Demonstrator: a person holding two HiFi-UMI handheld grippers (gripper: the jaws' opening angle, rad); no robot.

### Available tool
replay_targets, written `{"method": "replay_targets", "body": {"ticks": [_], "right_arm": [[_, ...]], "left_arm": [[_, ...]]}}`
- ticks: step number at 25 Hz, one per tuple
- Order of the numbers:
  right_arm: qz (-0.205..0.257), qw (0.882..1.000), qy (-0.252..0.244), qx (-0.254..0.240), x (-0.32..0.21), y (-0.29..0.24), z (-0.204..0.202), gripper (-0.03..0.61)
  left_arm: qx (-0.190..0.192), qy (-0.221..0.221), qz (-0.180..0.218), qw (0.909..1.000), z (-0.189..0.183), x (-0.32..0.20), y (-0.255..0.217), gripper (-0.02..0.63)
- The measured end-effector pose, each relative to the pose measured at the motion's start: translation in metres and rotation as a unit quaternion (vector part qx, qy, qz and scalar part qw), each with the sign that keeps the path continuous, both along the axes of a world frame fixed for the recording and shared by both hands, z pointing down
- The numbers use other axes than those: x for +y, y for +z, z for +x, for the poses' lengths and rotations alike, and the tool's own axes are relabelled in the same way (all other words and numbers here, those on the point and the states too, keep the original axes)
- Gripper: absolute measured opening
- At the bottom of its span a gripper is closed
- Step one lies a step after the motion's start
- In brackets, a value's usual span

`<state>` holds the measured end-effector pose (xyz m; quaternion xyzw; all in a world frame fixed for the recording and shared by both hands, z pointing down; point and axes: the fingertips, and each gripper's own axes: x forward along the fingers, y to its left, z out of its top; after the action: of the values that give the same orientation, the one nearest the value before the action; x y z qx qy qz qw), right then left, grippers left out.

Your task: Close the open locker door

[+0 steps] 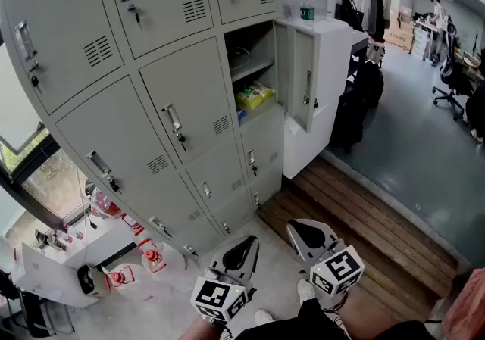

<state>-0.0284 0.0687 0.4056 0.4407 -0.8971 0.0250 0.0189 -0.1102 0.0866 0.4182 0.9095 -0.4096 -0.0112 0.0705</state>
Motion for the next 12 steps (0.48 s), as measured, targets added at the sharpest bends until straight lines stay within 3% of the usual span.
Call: {"method": "replay_targets", "body": {"ticks": [12], "right_arm": [[-0.001, 1.000, 0.008, -0.024, 0.0024, -0.0054, -0.0029, 0.054]], "left_arm": [[0.001, 0.005, 0.004, 1.0000, -0.0050, 0.0041, -0.0035, 0.023]]}}
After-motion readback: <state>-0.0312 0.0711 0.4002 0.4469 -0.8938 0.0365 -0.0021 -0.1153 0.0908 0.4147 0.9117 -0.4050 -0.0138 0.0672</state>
